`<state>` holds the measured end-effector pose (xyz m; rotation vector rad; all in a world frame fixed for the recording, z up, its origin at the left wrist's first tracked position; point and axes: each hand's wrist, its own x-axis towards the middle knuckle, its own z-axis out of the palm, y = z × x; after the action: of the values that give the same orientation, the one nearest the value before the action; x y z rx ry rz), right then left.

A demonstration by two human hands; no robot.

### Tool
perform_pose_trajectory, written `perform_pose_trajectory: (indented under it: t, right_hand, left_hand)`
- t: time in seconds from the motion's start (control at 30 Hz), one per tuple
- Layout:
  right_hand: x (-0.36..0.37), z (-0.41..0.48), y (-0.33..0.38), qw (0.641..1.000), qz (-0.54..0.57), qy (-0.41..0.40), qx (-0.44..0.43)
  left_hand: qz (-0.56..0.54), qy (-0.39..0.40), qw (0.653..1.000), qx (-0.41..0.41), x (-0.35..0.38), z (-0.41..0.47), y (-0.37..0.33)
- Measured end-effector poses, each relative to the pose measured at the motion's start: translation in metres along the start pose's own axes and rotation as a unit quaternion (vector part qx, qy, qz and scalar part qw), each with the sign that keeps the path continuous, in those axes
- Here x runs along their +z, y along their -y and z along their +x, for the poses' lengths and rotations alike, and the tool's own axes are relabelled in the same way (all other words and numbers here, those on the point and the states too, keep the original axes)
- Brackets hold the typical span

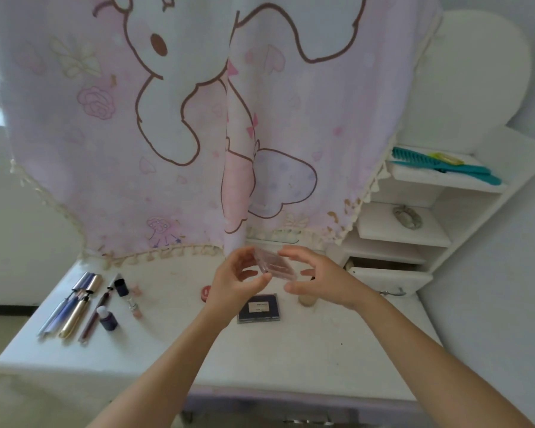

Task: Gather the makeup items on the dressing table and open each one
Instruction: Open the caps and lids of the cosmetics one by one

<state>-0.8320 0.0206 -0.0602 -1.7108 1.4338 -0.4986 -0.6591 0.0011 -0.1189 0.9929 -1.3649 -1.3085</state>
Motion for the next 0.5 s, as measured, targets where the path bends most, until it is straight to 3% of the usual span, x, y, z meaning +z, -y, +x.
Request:
perform_pose_trajectory:
  t: [0.5]
  right_hand:
    - [0.041, 0.057, 0.033, 0.998, 0.062, -0.007, -0.029]
  left_hand:
    - [-0.057, 0.054, 0.996, -0.029, -0.079, 0.016, 0.011]
